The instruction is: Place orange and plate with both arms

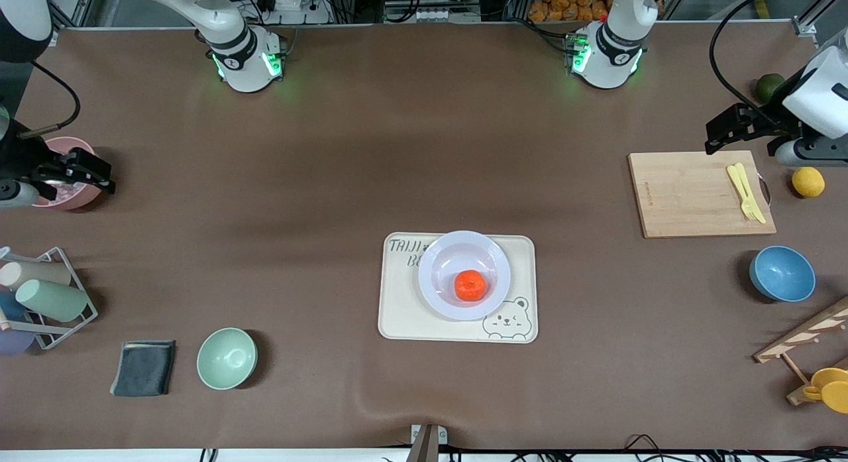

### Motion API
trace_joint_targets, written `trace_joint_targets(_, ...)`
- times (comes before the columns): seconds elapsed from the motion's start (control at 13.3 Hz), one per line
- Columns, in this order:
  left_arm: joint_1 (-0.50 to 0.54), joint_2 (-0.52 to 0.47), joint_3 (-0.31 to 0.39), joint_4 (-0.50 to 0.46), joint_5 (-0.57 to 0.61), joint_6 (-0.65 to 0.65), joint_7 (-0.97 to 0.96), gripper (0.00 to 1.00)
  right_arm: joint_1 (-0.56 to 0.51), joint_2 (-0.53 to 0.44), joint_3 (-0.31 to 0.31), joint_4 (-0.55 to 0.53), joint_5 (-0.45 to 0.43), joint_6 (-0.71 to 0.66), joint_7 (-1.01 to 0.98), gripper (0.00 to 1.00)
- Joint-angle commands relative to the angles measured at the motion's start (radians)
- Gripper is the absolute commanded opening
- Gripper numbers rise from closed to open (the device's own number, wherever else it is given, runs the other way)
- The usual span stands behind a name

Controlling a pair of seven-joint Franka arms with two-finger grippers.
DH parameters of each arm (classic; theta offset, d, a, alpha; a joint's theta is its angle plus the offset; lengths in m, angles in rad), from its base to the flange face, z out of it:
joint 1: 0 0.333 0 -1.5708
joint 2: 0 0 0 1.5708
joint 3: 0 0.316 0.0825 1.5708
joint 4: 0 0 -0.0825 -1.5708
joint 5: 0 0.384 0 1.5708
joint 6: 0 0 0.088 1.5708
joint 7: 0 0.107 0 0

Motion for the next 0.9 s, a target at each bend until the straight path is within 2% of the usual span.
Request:
trace_joint_targets(0.0, 0.001, -0.004, -0.004, 0.007, 0.006, -0.002, -0.015, 1.00, -0.008, 0.044, 0.000, 0.061, -0.018, -0.037, 0.016, 1.00)
trace_joint_targets(0.83, 0.000, 0.001, -0.004, 0.007, 0.007, -0.002, -0.015, 1.00, 0.001, 0.043, -0.002, 0.074, -0.021, -0.045, 0.022, 1.00)
